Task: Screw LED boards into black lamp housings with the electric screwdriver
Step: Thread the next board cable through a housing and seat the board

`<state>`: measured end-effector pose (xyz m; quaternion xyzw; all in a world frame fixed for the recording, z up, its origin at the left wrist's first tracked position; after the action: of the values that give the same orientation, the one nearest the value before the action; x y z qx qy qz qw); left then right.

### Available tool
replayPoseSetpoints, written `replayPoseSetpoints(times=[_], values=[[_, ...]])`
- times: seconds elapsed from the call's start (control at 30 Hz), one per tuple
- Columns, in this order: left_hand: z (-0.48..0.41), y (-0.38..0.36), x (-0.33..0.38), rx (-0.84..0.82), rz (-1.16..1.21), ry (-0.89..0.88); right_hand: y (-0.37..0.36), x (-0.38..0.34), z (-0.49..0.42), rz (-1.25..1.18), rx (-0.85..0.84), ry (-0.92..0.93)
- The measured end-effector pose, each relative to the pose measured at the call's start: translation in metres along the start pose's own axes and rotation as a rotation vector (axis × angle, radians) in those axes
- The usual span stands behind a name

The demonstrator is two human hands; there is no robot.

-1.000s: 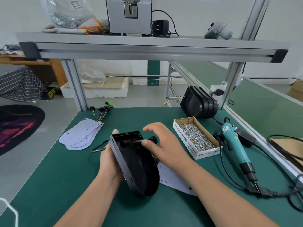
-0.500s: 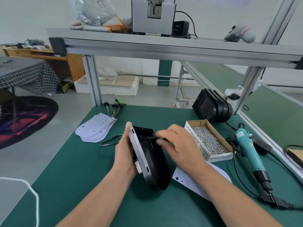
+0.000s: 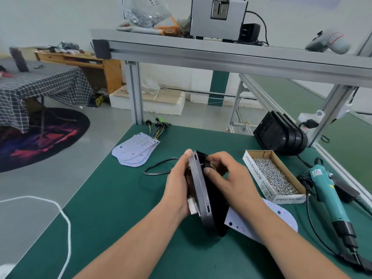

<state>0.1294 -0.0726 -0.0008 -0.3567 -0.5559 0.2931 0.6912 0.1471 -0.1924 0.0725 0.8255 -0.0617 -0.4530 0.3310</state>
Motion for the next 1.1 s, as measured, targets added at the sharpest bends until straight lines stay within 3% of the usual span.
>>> replayPoseSetpoints(times=[0.13, 0.4, 0.63, 0.93, 1.1], values=[[0.0, -0.001, 0.003, 0.008, -0.024, -0.035, -0.005, -0.004, -0.001, -0.178, -0.081, -0.025], [-0.002, 0.004, 0.001, 0.039, -0.022, -0.03, -0.008, -0.012, -0.002, -0.118, -0.14, 0.054], [0.0, 0.003, 0.001, 0.082, -0.02, -0.049, -0.006, 0.003, -0.002, -0.239, -0.048, -0.072], [-0.003, 0.01, 0.008, 0.154, 0.013, -0.115, -0.007, 0.003, -0.004, -0.141, -0.073, -0.066], [-0.001, 0.006, 0.006, 0.131, -0.03, -0.091, -0.011, 0.006, -0.006, -0.243, -0.102, -0.103]])
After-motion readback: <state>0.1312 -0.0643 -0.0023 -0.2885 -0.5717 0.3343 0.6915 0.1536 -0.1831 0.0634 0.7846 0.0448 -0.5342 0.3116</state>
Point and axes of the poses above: each hand's wrist, its own z-axis away from the middle knuckle, its own y-axis out of the back of the hand, x = y × z, the point moved 7 cm from there along -z, towards the middle knuckle, and after that the axes turned 8 degrees about -x, right-handed, at the moved point
